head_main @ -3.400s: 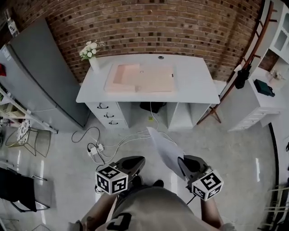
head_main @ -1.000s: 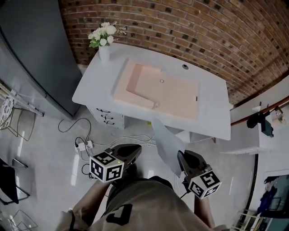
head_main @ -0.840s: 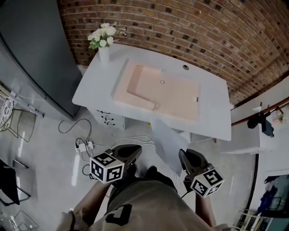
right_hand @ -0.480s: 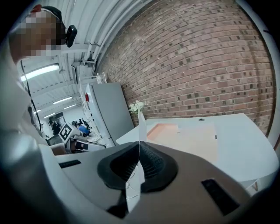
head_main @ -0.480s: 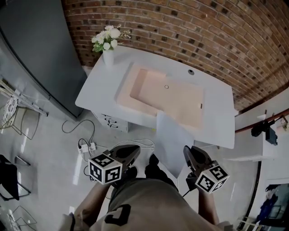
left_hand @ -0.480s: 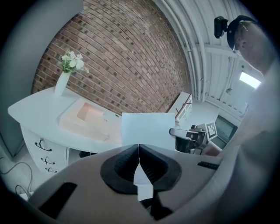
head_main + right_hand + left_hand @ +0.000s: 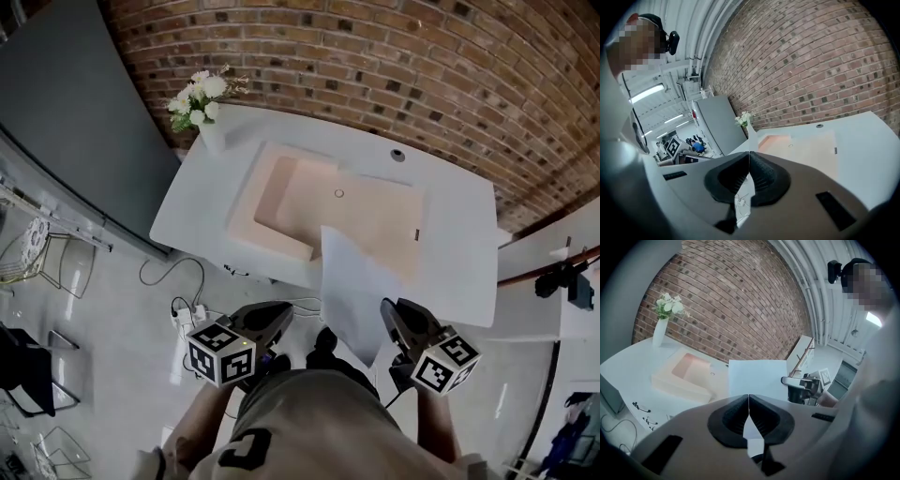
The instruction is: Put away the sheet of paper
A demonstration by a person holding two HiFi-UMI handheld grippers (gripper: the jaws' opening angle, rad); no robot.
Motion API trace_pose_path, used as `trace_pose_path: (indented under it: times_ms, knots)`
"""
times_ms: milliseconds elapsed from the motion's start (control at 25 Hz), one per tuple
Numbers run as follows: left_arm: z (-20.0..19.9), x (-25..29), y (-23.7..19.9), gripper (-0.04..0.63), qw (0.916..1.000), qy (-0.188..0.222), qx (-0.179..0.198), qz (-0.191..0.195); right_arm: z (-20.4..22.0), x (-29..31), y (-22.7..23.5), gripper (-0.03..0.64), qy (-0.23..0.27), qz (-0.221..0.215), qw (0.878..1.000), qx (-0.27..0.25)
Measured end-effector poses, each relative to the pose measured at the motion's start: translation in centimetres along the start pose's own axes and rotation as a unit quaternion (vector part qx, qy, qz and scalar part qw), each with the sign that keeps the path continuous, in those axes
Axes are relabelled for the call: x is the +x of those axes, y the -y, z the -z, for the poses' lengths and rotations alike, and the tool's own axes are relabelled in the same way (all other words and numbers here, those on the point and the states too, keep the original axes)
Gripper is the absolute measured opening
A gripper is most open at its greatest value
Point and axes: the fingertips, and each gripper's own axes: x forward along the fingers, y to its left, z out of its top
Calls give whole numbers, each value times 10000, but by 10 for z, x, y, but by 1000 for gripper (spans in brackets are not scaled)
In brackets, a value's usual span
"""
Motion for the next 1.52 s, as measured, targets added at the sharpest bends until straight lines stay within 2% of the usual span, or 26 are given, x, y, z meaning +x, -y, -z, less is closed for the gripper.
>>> trace_pose_path:
  times_ms: [280, 520, 800, 1040, 1240, 1400, 1520]
  knots:
    - [-17, 18, -33, 17, 9962, -72, 261, -830, -29, 6, 55, 23, 38, -280, 9991, 319]
    - [-23, 13, -71, 17, 9883, -13, 118, -1520, -46, 9, 83, 23, -31, -485, 9982, 356]
    - [0, 24, -101, 17, 9793, -511, 344, -1930, -47, 8, 107, 23, -4, -568, 9963, 646]
    - [0, 32, -102, 17, 9788, -483, 329, -1964, -47, 15, 117, 23, -132, -627, 9958, 659]
    - [-15, 22, -109, 17, 9807, -191, 166, -1938, -56, 28, 116, 23, -157, -507, 9962, 689]
    - [-43, 24, -115, 17, 9869, 115, 182, -1599, -79, 41, 110, 23, 131, -450, 9953, 844]
    - [-60, 33, -129, 17, 9897, 22, 415, -1370, -93, 49, 110, 23, 249, -68, 9962, 829]
